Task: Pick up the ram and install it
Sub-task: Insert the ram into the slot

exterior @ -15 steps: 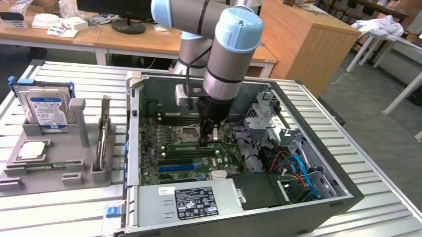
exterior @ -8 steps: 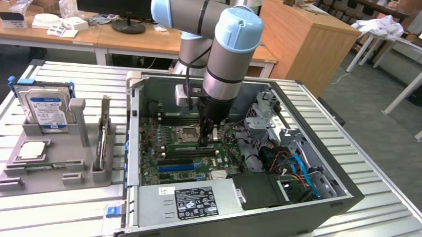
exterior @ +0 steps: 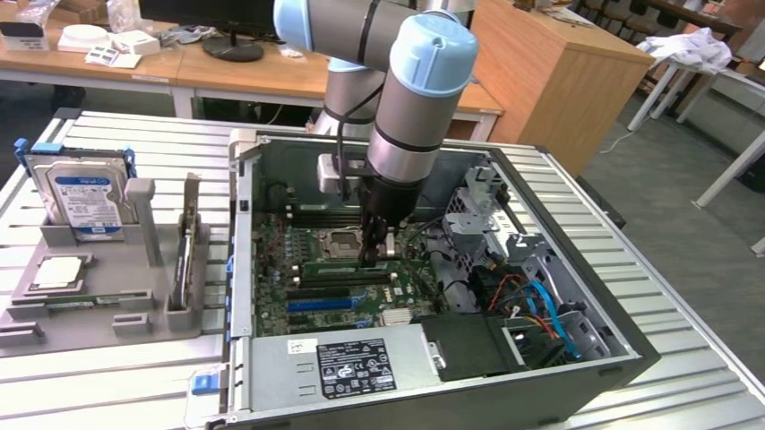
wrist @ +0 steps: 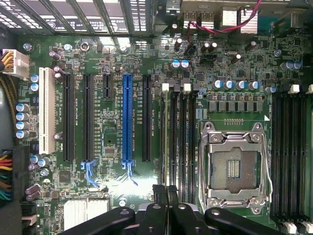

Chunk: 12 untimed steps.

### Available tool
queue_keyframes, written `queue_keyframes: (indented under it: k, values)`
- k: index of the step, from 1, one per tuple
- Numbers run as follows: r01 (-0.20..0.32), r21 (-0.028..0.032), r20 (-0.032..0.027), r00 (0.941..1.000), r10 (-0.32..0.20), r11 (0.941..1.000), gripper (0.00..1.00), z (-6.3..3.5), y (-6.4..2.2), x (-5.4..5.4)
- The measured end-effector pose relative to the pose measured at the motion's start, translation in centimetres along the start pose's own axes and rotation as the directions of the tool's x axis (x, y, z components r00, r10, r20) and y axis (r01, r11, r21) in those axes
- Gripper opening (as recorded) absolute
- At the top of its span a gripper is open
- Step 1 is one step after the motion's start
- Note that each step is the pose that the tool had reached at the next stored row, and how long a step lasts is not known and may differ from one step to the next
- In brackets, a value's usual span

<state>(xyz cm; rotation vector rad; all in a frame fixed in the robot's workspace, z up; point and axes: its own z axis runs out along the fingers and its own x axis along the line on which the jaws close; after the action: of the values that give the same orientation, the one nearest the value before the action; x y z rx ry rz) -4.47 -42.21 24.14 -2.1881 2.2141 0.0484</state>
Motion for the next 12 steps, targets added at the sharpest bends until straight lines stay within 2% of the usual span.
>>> queue_keyframes:
  k: [12]
  values:
    - [0.000,0.0000,-0.0001,1.0000,0.000,1.0000,0.11,0.39,0.00,0.01]
